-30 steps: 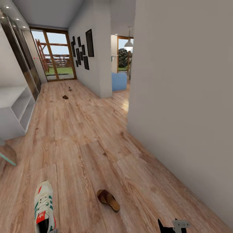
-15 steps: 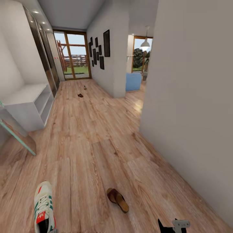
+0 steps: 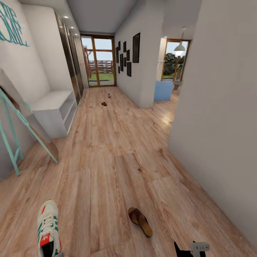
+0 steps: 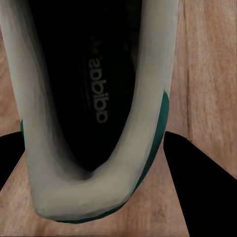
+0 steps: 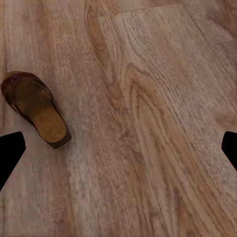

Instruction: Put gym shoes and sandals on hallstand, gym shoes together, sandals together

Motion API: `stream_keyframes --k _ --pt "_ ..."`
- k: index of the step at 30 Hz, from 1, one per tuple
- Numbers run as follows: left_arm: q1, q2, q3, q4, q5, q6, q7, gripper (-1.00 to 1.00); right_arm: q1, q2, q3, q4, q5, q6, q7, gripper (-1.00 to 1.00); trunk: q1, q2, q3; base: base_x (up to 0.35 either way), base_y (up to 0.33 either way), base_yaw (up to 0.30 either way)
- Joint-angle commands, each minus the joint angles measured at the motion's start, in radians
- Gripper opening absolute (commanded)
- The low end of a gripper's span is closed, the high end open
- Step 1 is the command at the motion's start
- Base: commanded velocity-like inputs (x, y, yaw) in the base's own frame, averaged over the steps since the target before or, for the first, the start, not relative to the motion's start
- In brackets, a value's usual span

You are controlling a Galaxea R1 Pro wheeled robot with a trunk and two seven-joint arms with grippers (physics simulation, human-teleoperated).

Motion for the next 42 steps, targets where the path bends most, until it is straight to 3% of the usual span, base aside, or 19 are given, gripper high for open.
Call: stream_keyframes --k 1,27,33,42 --pt "-0.001 0.0 -0.007 0.001 0.009 -0.003 0.003 -1.0 0.0 0.001 -0.008 0.0 0.01 -0.004 0.006 1.0 0.0 0.0 -0.001 0.0 0.0 0.277" --pt "-0.001 0.0 -0.004 0.001 0.013 -0.003 0.003 -1.0 0.0 0.0 -0.008 0.0 0.01 -0.004 0.006 1.0 0.0 0.0 -0.001 0.0 -0.001 0.277" --pt "-0.001 0.0 -0.005 -0.001 0.009 -0.003 0.004 -1.0 0.0 0.0 -0.008 0.0 0.01 -0.004 0.006 1.0 0.0 0.0 -0.001 0.0 -0.174 0.258" --pt "-0.001 0.0 -0.006 -0.001 0.008 -0.002 0.004 -1.0 0.0 -0.002 -0.007 0.0 0.014 -0.005 0.012 1.0 0.0 0.0 -0.001 0.0 -0.254 0.043"
